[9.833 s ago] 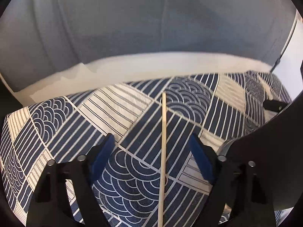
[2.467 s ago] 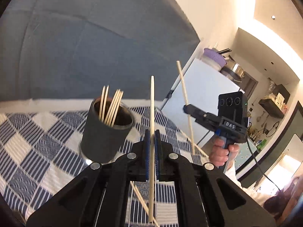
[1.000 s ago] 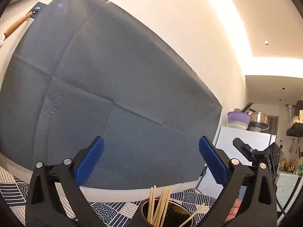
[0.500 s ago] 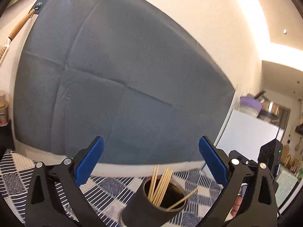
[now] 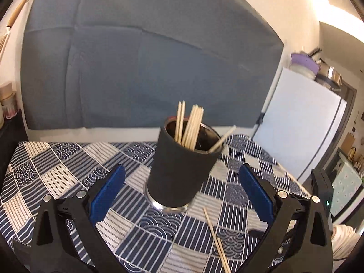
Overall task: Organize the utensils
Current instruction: 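Withdraw both open tools from the cup toward the remaining chopsticks, then close the right tool on a chopstick while the left tool grasps the other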
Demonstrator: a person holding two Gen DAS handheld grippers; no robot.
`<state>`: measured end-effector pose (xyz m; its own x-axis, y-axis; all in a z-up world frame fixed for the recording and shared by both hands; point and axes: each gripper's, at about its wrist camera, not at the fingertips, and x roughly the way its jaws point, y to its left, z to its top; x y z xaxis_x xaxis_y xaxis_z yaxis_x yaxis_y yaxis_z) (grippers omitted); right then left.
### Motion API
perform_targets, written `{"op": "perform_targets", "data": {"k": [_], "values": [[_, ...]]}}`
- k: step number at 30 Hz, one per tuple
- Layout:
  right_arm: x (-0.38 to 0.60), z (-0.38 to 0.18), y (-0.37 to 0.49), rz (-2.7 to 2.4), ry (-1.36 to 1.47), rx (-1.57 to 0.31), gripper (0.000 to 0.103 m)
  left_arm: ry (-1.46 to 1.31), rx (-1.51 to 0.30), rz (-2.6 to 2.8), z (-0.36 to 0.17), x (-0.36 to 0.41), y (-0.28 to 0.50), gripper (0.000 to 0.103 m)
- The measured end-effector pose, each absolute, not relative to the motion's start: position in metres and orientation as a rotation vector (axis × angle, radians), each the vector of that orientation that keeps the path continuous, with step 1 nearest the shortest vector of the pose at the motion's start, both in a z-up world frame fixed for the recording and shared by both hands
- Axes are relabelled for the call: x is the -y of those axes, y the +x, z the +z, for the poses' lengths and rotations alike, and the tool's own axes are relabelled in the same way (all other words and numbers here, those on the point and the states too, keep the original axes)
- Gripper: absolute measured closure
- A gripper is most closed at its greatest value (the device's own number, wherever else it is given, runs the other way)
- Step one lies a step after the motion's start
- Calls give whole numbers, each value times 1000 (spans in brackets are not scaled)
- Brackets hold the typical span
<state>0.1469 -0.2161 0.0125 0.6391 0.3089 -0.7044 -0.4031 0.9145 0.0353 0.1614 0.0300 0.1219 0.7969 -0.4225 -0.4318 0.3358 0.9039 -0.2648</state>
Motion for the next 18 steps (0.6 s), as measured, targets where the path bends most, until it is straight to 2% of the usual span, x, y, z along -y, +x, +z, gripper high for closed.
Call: {"op": "perform_targets", "data": {"k": [11,18], "values": [[153,-20,81,471,-344,-819,8,-31,-630,-457,69,24,165,6],[168,-31,71,412,-402,-866,8,71,-698,-468,41,49,164,6]]}}
